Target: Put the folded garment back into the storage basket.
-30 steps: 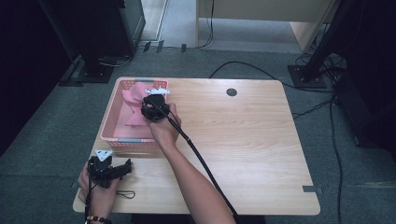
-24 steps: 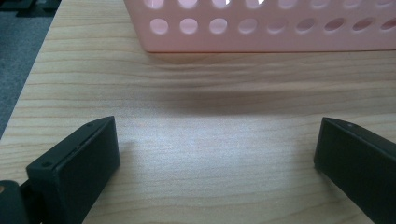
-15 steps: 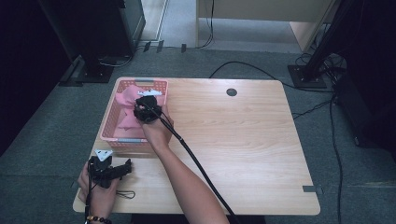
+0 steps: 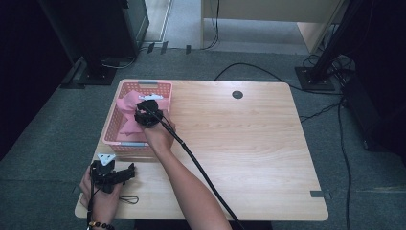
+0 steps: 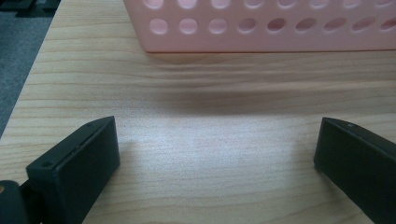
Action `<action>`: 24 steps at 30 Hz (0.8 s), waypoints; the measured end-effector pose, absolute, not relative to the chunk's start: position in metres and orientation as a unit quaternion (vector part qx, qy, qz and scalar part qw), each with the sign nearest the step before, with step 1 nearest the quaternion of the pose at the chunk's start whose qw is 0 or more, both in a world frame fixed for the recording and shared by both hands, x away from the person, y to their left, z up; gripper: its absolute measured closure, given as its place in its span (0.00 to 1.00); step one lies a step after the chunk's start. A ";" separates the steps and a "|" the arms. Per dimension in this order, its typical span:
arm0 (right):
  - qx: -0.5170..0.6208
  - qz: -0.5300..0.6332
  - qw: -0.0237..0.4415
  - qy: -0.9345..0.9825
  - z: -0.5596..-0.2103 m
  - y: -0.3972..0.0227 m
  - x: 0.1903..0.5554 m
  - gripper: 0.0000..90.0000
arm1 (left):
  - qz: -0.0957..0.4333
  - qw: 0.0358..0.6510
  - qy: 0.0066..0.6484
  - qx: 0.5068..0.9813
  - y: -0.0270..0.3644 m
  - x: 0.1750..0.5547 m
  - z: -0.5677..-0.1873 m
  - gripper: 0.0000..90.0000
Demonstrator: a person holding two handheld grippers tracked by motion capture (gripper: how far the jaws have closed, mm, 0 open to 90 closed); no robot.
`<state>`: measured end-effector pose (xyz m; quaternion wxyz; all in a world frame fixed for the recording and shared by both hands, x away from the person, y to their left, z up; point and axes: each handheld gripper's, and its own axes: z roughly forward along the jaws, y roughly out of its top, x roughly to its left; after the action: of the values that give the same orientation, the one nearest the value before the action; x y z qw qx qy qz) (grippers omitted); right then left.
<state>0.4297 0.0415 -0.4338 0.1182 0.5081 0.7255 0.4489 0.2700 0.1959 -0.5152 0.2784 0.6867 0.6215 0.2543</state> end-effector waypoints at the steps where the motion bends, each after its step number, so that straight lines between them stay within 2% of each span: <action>1: 0.506 0.445 0.120 0.729 -0.434 0.042 0.430 0.78 | 0.254 0.278 0.621 0.687 0.196 0.270 -0.515 0.00; 6: 0.499 0.429 0.127 0.742 -0.434 0.047 0.430 0.78 | 0.254 0.278 0.621 0.687 0.196 0.270 -0.515 0.00; 8: 0.490 0.427 0.127 0.750 -0.434 0.049 0.429 0.75 | 0.254 0.279 0.621 0.687 0.196 0.270 -0.515 0.00; 13: 0.472 0.445 0.086 0.756 -0.435 0.049 0.432 0.50 | 0.254 0.279 0.621 0.687 0.196 0.270 -0.515 0.00; 17: 0.461 0.446 0.061 0.764 -0.437 0.047 0.433 0.27 | 0.254 0.279 0.621 0.687 0.196 0.270 -0.515 0.00; 20: 0.455 0.445 0.070 0.769 -0.436 0.046 0.429 0.12 | 0.255 0.279 0.622 0.687 0.196 0.270 -0.515 0.00; 24: 0.446 0.441 0.100 0.773 -0.432 0.046 0.423 0.01 | 0.256 0.277 0.624 0.684 0.195 0.270 -0.515 0.00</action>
<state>0.4227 0.0462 -0.4323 0.0995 0.4458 0.7725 0.4411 0.2699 0.1946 -0.5153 0.2774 0.6843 0.6241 0.2555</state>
